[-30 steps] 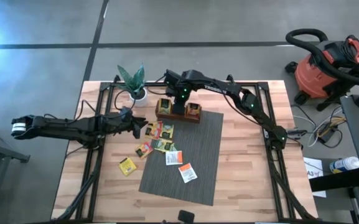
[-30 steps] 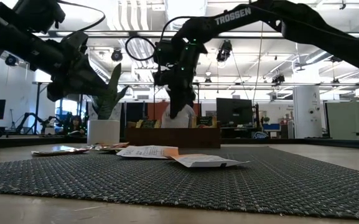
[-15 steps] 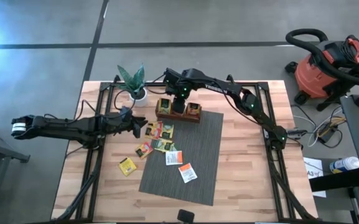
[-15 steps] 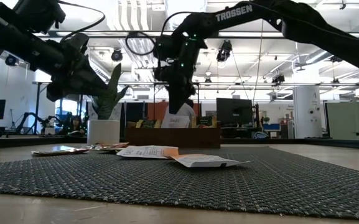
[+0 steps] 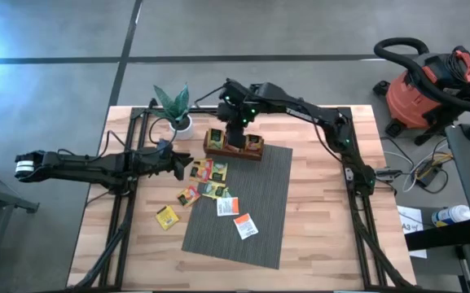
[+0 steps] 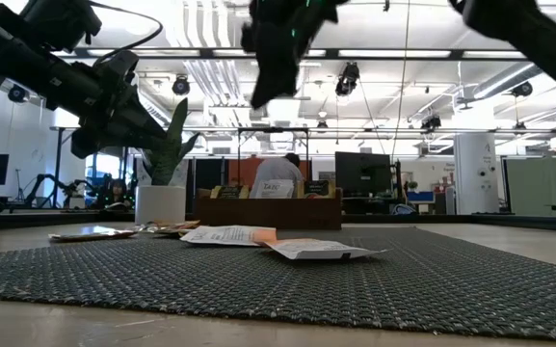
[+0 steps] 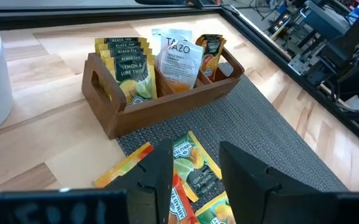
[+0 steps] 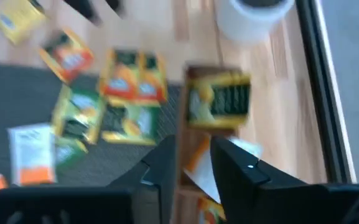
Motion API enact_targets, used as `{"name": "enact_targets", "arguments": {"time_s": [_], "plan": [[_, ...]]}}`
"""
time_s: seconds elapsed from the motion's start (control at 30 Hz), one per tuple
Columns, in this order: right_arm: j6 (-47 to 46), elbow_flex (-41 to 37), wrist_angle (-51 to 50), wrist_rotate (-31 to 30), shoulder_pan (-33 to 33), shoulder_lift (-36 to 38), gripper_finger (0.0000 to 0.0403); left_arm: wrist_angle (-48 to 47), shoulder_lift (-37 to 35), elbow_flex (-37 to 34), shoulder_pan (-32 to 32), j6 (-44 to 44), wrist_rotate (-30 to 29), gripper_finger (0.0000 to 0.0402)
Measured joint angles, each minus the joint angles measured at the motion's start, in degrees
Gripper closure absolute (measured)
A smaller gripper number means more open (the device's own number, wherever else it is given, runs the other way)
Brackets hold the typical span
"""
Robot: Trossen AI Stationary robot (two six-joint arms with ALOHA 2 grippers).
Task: Pick & Place Tea
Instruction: Put the bottom white tea bag into the middle compartment of the wooden organizer
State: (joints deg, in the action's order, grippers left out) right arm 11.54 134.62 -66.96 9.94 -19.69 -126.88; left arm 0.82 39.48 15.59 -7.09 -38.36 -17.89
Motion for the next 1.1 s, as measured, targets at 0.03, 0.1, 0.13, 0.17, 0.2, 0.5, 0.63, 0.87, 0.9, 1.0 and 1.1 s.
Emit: {"name": "enact_targets", "arguments": {"time_s": [0.03,0.1,0.13,0.17,0.2,0.5,0.63,0.87,0.9,1.0,1.1], "plan": [[-0.91,-0.5,0.98,-0.29,0.66,0.83,0.0318,0.02,0.0,0.0,0.0,-0.1,0.0,0.0278],[-2.62,-2.44,2.61,-0.87,2.08,2.07,0.0331,0.0,0.0,0.0,0.0,-0.07,0.0,0.0278],[-3.77,-3.87,3.82,-1.06,2.69,2.77,0.0337,0.02,0.0,0.0,0.0,0.02,0.0,0.0278],[-5.02,-5.71,4.87,-1.3,3.42,3.45,0.0342,0.0,0.0,0.0,0.02,0.16,0.02,0.0278],[-6.48,-7.86,5.92,-1.64,4.21,4.27,0.0346,0.0,0.0,0.0,0.0,0.32,0.05,0.0278],[-23.75,-37.04,17.46,-7.03,11.48,16.92,0.0341,-0.6,-0.04,0.02,0.0,1.24,2.42,0.0278],[-30.45,-48.38,18.49,-7.03,13.92,23.51,0.0325,-0.81,0.02,0.02,0.02,1.26,3.81,0.0278],[-33.86,-59.57,19.98,-0.42,20.24,27.81,0.0292,-0.87,0.12,0.02,0.02,2.9,8.3,0.0278],[-33.58,-60.48,19.7,-0.4,21.37,27.67,0.0288,-0.81,0.2,0.02,0.02,2.85,9.69,0.0278],[-29.07,-62.94,20.29,-1.49,25.04,27.39,0.0276,-0.54,0.75,0.03,0.08,0.86,12.1,0.0278],[-24.99,-65.19,22.06,-7.0,28.79,28.08,0.0271,-0.53,2.07,1.14,1.04,-1.19,12.47,0.0278]]}}
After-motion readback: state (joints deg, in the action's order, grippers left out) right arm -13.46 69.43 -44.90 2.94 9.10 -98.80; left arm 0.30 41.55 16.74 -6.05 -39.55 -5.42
